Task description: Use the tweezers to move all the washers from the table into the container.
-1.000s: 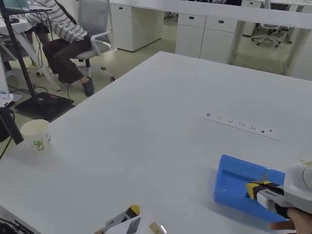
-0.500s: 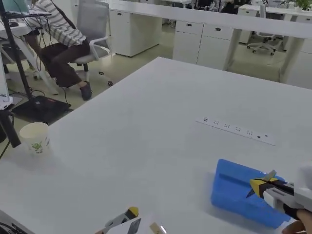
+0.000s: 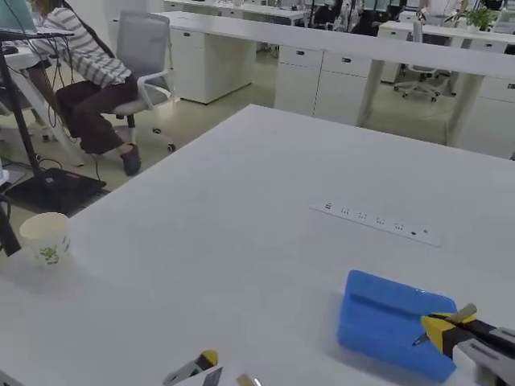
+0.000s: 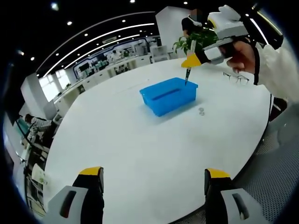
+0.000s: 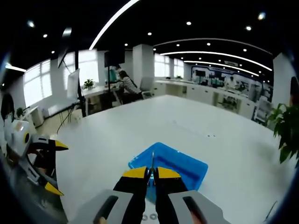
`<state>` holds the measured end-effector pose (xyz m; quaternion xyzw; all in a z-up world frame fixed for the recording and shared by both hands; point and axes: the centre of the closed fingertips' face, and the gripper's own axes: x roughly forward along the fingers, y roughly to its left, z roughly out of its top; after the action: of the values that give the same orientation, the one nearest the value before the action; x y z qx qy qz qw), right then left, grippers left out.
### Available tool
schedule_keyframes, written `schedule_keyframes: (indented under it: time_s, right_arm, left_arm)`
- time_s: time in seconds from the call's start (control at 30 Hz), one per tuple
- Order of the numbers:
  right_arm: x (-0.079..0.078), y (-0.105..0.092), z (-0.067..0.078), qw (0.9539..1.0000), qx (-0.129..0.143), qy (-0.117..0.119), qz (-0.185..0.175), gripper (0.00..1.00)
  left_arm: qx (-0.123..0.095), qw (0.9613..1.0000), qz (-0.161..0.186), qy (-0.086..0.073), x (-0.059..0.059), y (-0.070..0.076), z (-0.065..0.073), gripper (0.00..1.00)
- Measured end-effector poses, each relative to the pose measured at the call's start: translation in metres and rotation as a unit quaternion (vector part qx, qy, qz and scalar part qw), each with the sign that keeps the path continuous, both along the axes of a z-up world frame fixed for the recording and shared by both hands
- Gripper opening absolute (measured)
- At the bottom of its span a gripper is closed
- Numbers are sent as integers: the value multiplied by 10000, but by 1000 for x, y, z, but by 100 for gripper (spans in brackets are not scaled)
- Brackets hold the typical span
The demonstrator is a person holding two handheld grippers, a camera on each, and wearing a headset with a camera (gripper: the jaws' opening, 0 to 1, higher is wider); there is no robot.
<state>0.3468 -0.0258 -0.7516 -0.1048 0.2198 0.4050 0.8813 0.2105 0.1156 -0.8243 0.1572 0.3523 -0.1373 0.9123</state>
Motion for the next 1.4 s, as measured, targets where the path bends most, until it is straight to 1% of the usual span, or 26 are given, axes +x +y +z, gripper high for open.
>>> schedule_keyframes:
  time_s: [0.1,0.17,0.2,0.27,0.47,0.53,0.6,0.67,0.73,0.97,1.17,1.27,1.4]
  right_arm:
    - [-7,-8,-14,9998,-30,188,-61,2]
    - [-10,-15,-25,9995,-115,267,-119,2]
    - [-10,-17,-28,9994,-117,300,-139,2]
    - [-11,-22,-37,9987,-68,462,-202,2]
    - [-8,-29,-50,9974,-56,632,-328,3]
    - [-8,-30,-55,9968,-76,713,-365,3]
    - [-8,-30,-58,9966,-67,733,-380,3]
    - [-8,-30,-60,9963,-60,772,-377,3]
    - [-8,-29,-63,9960,-93,804,-365,3]
    - [-8,-29,-69,9952,-120,897,-380,3]
    - [-10,-29,-75,9953,-283,864,-323,3]
    - [-11,-29,-78,9949,-322,904,-307,3]
    - [-12,-29,-79,9952,-348,865,-285,3]
  left_arm:
    - [21,10000,-31,-2,0,-1,0,91]
    - [19,10000,-38,3,-1,-1,0,91]
    - [23,10000,-39,5,-1,-1,0,91]
    - [33,10000,-38,11,-1,-1,-1,91]
    - [36,10000,-41,-3,-1,-1,0,91]
    - [-64,9999,-62,-55,0,-4,2,92]
    - [0,10000,-45,-35,-1,-2,2,91]
    - [-24,10000,-40,-28,0,-2,1,91]
    - [-15,10000,-30,-42,0,-2,1,91]
    - [0,10000,-45,-12,0,-2,1,91]
    - [-5,10000,-36,-13,0,-2,1,91]
    - [14,10000,-42,-7,-1,-2,1,90]
    - [10,10000,-30,-10,0,-1,1,90]
